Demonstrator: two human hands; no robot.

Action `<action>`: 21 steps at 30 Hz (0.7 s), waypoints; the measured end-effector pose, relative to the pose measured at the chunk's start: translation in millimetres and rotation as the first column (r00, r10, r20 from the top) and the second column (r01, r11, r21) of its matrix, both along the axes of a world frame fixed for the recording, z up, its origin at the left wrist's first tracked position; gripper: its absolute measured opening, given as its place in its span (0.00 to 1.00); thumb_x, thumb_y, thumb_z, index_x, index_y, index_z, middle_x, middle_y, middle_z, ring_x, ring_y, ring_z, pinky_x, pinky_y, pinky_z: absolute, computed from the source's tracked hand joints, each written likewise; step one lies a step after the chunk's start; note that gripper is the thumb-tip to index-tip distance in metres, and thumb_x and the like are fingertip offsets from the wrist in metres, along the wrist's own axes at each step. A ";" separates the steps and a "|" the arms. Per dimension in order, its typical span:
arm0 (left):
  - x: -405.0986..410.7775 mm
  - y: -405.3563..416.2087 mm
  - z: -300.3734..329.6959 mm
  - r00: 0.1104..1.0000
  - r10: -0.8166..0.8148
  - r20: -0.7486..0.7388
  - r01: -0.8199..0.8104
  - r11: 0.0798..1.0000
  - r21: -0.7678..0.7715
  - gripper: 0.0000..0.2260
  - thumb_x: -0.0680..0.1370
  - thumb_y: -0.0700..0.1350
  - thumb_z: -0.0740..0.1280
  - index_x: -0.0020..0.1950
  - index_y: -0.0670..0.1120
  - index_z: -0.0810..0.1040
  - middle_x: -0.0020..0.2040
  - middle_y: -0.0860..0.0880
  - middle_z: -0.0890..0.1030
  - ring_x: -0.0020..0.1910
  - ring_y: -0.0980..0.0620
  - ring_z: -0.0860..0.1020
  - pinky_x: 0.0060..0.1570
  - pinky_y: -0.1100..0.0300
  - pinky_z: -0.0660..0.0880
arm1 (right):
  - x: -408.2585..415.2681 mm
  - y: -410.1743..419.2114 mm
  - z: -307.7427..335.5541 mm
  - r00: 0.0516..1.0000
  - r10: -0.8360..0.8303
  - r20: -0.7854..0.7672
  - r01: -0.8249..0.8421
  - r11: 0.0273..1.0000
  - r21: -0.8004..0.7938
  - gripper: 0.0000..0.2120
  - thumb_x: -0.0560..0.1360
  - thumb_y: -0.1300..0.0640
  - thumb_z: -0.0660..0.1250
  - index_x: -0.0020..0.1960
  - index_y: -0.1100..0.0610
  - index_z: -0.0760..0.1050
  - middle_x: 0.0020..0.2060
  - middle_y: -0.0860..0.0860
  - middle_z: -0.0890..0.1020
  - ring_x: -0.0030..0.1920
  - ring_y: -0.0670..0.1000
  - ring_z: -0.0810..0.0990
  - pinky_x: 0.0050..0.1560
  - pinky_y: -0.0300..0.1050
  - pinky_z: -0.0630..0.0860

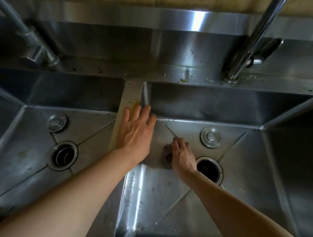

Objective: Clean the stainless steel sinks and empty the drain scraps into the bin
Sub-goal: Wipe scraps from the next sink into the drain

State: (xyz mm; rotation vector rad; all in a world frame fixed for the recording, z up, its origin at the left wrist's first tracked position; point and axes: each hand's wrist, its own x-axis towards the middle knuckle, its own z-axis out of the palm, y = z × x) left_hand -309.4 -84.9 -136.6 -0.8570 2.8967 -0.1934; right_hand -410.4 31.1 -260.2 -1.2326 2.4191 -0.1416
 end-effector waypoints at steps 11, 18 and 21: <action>-11.2 -30.8 -19.8 0.997 -0.011 -0.082 0.004 0.997 -0.080 0.27 0.63 0.44 0.73 0.62 0.43 0.75 0.65 0.41 0.73 0.64 0.40 0.69 0.60 0.46 0.59 | -0.2 -84.6 -67.0 0.986 0.159 0.057 -0.163 0.984 0.075 0.34 0.77 0.51 0.63 0.78 0.52 0.50 0.76 0.50 0.49 0.74 0.58 0.51 0.70 0.56 0.59; -10.0 -26.1 -13.2 1.000 -0.012 -0.005 0.012 0.997 -0.079 0.27 0.71 0.43 0.65 0.70 0.46 0.66 0.72 0.44 0.62 0.70 0.42 0.60 0.66 0.46 0.54 | -3.6 3.3 -56.8 0.988 -0.153 -0.023 0.154 0.967 0.203 0.18 0.81 0.58 0.51 0.70 0.58 0.65 0.69 0.56 0.62 0.64 0.60 0.65 0.59 0.53 0.71; -11.2 -25.0 -5.5 1.000 -0.012 0.028 0.014 0.996 -0.088 0.26 0.69 0.44 0.67 0.67 0.46 0.70 0.70 0.43 0.66 0.67 0.41 0.64 0.63 0.47 0.55 | -10.5 41.3 -48.2 0.982 -0.182 -0.051 0.189 0.934 0.304 0.19 0.82 0.59 0.50 0.71 0.60 0.63 0.66 0.56 0.64 0.63 0.60 0.67 0.55 0.49 0.72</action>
